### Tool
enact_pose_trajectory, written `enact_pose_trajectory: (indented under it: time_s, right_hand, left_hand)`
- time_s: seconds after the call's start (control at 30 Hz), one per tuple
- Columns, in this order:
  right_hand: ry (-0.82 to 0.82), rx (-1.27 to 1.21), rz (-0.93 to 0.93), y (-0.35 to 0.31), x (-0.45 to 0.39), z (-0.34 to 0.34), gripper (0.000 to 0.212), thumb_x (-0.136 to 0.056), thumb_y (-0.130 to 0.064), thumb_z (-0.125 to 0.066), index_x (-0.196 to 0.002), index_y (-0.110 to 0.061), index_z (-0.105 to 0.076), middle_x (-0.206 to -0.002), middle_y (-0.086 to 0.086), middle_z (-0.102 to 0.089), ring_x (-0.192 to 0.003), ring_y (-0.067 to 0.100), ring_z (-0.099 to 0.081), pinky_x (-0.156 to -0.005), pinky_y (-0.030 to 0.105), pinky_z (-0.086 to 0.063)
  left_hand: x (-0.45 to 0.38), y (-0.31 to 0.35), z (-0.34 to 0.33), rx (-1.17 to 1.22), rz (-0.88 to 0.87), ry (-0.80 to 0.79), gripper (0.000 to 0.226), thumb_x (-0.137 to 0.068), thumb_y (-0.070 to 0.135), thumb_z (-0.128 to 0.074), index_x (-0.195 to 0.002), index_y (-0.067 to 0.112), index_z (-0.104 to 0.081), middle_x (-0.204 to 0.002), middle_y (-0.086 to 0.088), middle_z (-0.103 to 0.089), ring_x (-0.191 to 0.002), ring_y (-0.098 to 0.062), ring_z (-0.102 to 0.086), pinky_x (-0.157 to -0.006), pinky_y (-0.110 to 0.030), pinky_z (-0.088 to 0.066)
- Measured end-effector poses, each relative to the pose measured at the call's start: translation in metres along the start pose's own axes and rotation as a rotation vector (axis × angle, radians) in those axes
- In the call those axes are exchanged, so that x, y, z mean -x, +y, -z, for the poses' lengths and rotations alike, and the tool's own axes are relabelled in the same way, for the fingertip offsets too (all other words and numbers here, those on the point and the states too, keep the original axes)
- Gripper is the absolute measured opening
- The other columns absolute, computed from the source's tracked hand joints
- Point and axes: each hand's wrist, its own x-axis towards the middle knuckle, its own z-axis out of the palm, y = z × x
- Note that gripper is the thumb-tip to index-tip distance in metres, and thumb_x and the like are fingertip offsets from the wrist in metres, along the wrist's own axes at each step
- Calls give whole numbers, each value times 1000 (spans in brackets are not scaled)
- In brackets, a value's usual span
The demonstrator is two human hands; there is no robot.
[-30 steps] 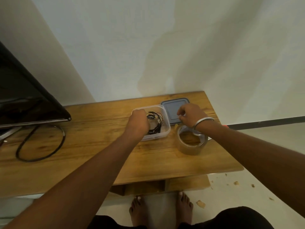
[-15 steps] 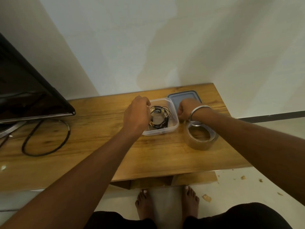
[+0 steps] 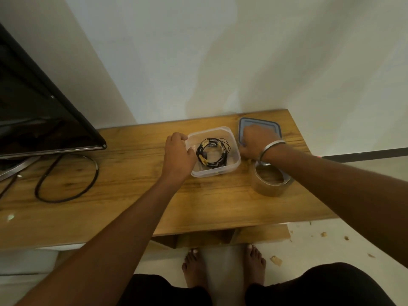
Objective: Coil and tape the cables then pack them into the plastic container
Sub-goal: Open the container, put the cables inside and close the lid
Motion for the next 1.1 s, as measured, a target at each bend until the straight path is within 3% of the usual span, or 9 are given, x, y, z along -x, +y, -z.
enact_pose_trajectory:
  time_s: [0.07,0.2,0.27,0.4,0.53,0.7,0.87,0.93,1.1]
  right_hand:
    - [106,-44,-20,2,2,5,22,-79,-30,-63,-72,-12,-52,-70,2,-52,-70,23,-55,-62,30,-45]
    - [314,-78,-61,8,5,21,38,-82,-20,-59,-112,-1,-46,-107,20,-56,-93,35,-58,-75,40,-49]
    - [395,-78,-81,10,6,29,33,-85,-11,-53,-115,1,-45,-112,22,-53,-96,36,-57,-77,40,-48]
    - [486,-189,-137,15,10,45,33,-88,2,-48,-121,1,-48,-121,21,-46,-102,37,-54,-85,42,-49]
    - [565,-506,-226,11,20,65,49,-85,11,-45,-133,-2,-40,-131,21,-38,-105,39,-52,-88,41,-46]
    - [358,-810,-398,-3,25,61,48,-88,-1,-50,-135,-3,-41,-131,21,-50,-114,37,-54,-94,37,-46]
    - [119,-986,-522,-22,35,24,42,-84,-2,-57,-124,-5,-45,-119,18,-59,-102,37,-61,-86,47,-54]
    - [79,-975,-526,-29,39,14,40,-85,-4,-57,-123,-4,-46,-118,17,-59,-102,37,-61,-85,42,-54]
    - [43,-625,-396,-37,40,10,40,-87,-17,-60,-123,-2,-52,-123,20,-57,-110,35,-56,-87,36,-48]
  left_hand:
    - [1,-1,1,32,72,-20,37,-91,12,-60,-127,7,-48,-120,-9,-53,-96,-14,-48,-77,-23,-38]
    - [6,0,2,79,178,-68,42,-95,19,-59,-133,5,-47,-106,-6,-59,-85,-14,-53,-69,-25,-41]
    - [10,1,2,93,217,-98,42,-95,19,-57,-134,6,-46,-103,-6,-59,-78,-12,-54,-65,-24,-42]
    - [17,2,7,175,305,-158,43,-94,20,-57,-134,8,-46,-116,-13,-64,-91,-26,-67,-81,-41,-58]
    - [24,8,12,270,403,-199,38,-97,18,-56,-132,8,-45,-115,-13,-61,-79,-25,-69,-72,-43,-61]
    - [31,13,12,326,428,-227,35,-97,15,-56,-130,6,-47,-120,-15,-61,-66,-19,-67,-65,-38,-62]
    - [33,15,14,359,426,-247,38,-97,16,-56,-133,7,-46,-124,-15,-59,-75,-24,-71,-69,-41,-62]
    - [33,16,15,376,425,-258,35,-98,15,-55,-131,6,-47,-122,-14,-60,-82,-27,-71,-72,-43,-62]
    - [32,16,15,403,435,-262,35,-98,13,-51,-132,6,-47,-130,-12,-56,-90,-27,-69,-72,-41,-62]
